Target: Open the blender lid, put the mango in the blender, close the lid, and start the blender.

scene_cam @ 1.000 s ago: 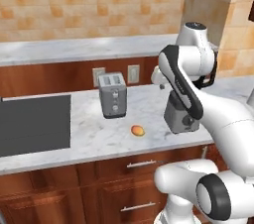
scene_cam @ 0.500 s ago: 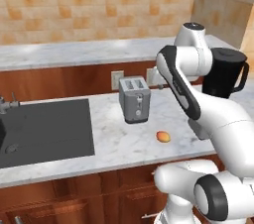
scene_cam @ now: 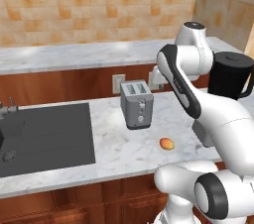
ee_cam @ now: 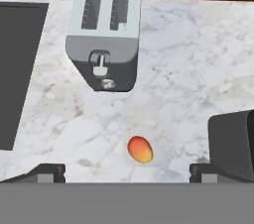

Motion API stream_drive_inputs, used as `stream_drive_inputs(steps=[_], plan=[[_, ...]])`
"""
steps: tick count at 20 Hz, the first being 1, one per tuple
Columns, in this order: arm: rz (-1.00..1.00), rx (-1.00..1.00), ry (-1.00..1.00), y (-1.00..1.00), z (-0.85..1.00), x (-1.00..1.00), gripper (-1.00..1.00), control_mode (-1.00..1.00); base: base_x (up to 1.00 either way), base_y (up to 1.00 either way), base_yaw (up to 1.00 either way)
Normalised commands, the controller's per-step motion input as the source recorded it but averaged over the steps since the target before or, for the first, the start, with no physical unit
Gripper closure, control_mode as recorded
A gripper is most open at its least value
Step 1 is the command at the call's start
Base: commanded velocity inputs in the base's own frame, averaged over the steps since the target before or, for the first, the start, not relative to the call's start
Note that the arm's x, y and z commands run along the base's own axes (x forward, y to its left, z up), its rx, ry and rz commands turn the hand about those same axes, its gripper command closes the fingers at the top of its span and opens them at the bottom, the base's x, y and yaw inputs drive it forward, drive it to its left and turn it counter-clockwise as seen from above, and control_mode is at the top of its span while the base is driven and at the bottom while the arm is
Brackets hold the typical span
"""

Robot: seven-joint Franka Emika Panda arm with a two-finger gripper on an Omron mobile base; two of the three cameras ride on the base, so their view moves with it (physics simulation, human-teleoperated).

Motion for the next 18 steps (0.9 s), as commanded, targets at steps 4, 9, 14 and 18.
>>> stream_drive_inputs(steps=[4,9,14,18], plan=[[0.0,0.0,0.0,0.0,0.0,0.0,-1.0,1.0,0.02,0.0,0.0],[0.0,0.0,0.0,0.0,0.0,0.0,-1.0,1.0,0.0,0.0,0.0],[-0.04,0.0,-0.07,-0.13,0.17,-0.11,-1.0,-1.0,0.0,-0.04,-0.01],[-0.12,0.0,-0.3,-0.36,0.87,-0.35,-1.0,-1.0,0.0,0.0,0.0]])
